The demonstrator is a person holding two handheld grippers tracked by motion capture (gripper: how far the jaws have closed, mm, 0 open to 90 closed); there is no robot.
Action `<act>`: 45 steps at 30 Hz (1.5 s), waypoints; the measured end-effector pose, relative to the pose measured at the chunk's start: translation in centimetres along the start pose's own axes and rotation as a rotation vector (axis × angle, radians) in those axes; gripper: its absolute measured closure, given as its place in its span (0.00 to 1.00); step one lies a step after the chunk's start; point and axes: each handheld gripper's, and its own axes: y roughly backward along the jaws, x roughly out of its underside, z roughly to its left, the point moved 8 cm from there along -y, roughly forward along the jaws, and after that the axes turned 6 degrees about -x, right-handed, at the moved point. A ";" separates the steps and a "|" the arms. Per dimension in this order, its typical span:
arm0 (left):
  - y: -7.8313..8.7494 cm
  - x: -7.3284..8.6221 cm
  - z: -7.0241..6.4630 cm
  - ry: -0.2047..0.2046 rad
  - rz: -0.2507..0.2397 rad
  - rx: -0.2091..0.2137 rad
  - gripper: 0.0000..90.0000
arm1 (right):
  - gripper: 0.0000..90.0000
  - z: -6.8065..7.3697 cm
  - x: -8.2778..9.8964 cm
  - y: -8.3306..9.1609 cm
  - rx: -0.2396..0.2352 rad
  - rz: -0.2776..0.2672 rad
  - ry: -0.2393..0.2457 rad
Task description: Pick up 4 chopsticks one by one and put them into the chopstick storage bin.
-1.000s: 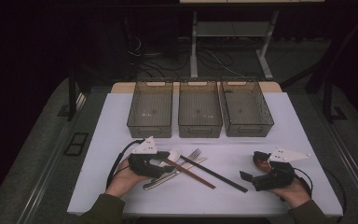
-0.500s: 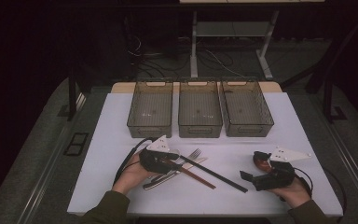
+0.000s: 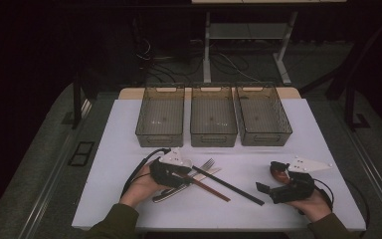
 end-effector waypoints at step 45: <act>0.9 0.7 -2.0 -0.090 0.036 0.031 0.76 | 0.03 0.0 -0.1 0.2 -0.002 -0.007 0.003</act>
